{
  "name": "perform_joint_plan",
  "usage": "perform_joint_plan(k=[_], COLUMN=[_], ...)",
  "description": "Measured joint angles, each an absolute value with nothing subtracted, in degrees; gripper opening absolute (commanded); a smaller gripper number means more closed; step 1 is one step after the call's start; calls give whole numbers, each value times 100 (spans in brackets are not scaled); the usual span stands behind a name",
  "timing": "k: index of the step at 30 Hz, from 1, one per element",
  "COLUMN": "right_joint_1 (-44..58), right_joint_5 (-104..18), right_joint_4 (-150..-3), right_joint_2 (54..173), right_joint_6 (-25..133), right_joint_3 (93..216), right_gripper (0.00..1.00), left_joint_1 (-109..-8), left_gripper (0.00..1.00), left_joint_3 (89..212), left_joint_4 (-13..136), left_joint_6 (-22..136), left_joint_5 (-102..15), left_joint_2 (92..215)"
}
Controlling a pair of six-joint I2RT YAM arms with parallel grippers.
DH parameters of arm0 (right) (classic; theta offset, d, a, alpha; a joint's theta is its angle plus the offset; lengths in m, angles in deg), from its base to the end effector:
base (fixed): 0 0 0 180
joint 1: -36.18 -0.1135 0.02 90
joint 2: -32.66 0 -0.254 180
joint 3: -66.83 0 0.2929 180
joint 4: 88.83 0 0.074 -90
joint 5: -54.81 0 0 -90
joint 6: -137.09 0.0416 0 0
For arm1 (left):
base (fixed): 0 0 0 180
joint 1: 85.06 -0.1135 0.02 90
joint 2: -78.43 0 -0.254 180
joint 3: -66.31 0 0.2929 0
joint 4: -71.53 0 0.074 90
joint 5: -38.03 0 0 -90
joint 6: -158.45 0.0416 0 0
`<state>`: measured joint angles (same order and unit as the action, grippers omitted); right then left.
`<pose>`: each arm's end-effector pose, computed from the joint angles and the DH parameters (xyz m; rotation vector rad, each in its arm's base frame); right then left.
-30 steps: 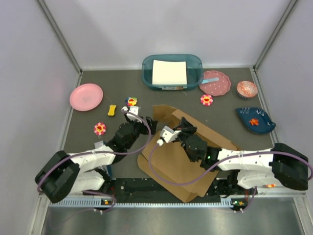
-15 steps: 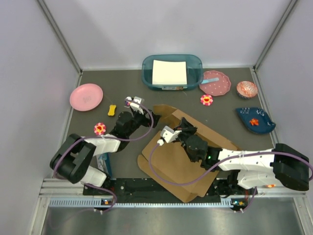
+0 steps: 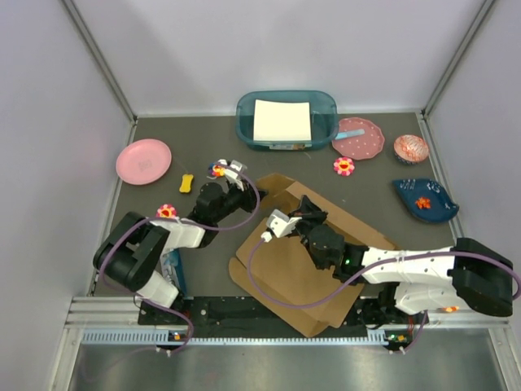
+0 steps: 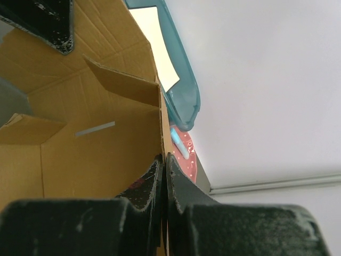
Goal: Fold the paper box
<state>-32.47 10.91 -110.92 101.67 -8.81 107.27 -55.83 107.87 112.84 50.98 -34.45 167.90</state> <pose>0.1329 0.2577 0.1990 -1.1085 1.2541 -0.5065 0.2792 -0.1706 0.1371 0.4160 1.7068 -0.8608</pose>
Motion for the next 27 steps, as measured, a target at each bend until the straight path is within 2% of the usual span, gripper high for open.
perform_joint_plan(k=[3,6,16,27], right_joint_1=[-3247,-3247,-3247,-3275], right_joint_5=[1111,1126,1225,1507], right_joint_4=[-11114,-11129,-11264,-11951], right_joint_2=[10196,10222,10486,10972], right_joint_6=[-883,-883,-940,-1250], right_joint_3=[10743,10769,10900,10920], right_gripper=[0,0,0,0], left_joint_1=[-5574,-5576,-5428,-4632], left_gripper=[11,0,0,0], left_joint_3=[10686,10559,10267,9888], left_joint_4=[11264,11152,10460,10164], left_joint_6=[4927,4781,4409,4202], left_joint_5=[-3279,-3204,-3371,-4319], left_joint_2=[16628,16373,15501,14860])
